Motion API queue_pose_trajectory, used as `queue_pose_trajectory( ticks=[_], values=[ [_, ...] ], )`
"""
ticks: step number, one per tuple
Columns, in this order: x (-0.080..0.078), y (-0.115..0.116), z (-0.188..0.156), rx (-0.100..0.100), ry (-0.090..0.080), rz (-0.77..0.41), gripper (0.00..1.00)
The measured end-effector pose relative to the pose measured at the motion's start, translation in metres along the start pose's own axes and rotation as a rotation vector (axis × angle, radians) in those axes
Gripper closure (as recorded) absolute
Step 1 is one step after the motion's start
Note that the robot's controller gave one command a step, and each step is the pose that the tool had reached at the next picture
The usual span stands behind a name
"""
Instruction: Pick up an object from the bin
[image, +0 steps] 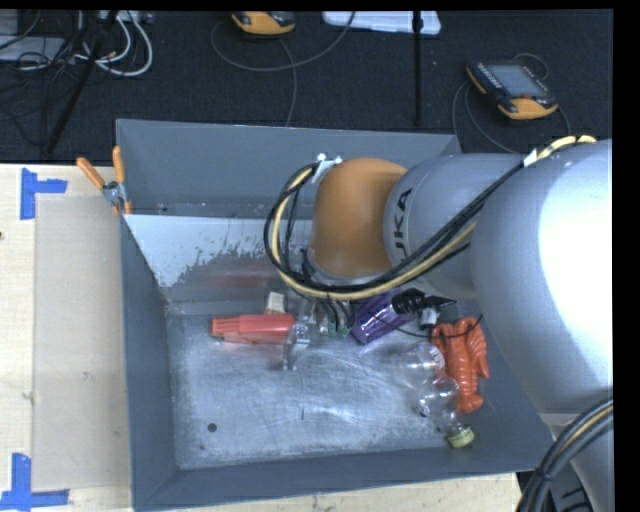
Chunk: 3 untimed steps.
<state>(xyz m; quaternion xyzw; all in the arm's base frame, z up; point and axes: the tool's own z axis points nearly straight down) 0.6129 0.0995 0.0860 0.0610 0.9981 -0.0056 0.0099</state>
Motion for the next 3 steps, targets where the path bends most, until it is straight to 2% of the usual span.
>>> queue_pose_trajectory(
  ticks=[1, 2, 3],
  values=[
    [-0.0197, 0.0043, -0.003, -0.003, -0.003, 0.021, 1.0],
    [-0.0197, 0.0044, -0.003, -0.003, -0.003, 0.02, 1.0],
    [-0.0125, 0.0037, -0.0039, -0.008, -0.02, 0.023, 1.0]
  ],
)
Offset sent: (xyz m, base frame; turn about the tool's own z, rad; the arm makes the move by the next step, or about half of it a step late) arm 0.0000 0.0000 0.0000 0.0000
